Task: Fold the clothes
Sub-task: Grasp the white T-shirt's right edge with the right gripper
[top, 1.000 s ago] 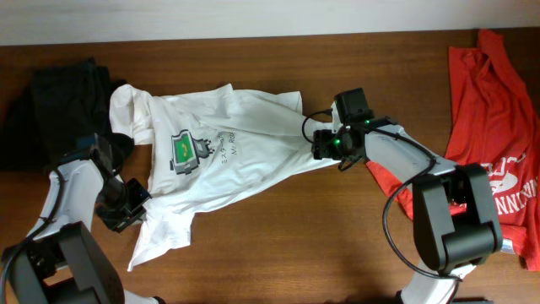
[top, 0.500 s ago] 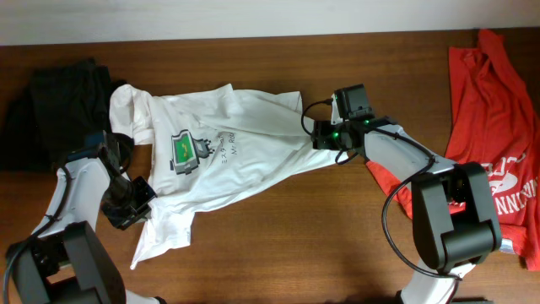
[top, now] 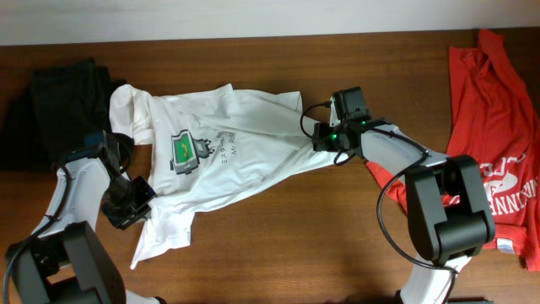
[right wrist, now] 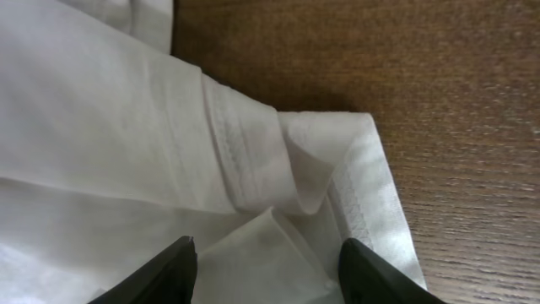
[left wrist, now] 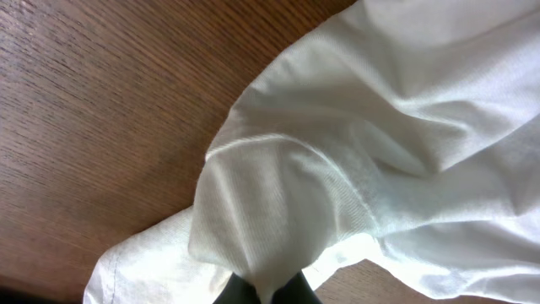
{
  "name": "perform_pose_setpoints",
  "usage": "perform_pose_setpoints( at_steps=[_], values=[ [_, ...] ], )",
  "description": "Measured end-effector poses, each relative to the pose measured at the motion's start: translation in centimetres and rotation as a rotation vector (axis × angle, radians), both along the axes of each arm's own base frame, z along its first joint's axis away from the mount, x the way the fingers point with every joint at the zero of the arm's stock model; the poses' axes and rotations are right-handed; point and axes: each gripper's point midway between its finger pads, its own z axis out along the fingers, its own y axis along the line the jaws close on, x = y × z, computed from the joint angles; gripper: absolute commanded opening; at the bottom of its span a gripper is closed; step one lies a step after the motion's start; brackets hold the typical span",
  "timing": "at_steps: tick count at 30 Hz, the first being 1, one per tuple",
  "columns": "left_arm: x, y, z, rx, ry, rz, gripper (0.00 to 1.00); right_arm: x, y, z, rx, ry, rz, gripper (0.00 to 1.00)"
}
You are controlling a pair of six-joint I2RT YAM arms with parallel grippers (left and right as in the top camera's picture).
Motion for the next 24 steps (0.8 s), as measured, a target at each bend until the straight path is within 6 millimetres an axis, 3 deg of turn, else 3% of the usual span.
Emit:
perform_pose_setpoints(
  at_steps=[3, 6, 12, 17, 20, 24],
  values=[
    [0.1, 0.0, 0.0, 0.001, -0.003, 0.0, 0.01, 0.1, -0.1, 0.0, -0.002, -0.006, -0.005, 0.34],
    [0.1, 0.0, 0.0, 0.001, -0.004, 0.0, 0.01, 0.1, -0.3, 0.0, -0.009, 0.0, -0.011, 0.04],
    [0.1, 0.0, 0.0, 0.001, -0.005, 0.0, 0.02, -0.4, -1.9, 0.1, -0.041, 0.046, -0.039, 0.04],
    [0.2, 0.0, 0.0, 0.002, -0.007, 0.0, 0.02, -2.2, -3.6, 2.7, -0.062, 0.107, -0.067, 0.04],
    [0.2, 0.0, 0.0, 0.002, -0.006, 0.0, 0.02, -5.2, -4.6, 4.4, -0.085, 0.213, -0.074, 0.04],
    [-0.3, -0.1, 0.1, -0.004, 0.011, -0.004, 0.0, -10.9, -6.1, 4.8, -0.136, 0.431, -0.083, 0.04]
  ],
)
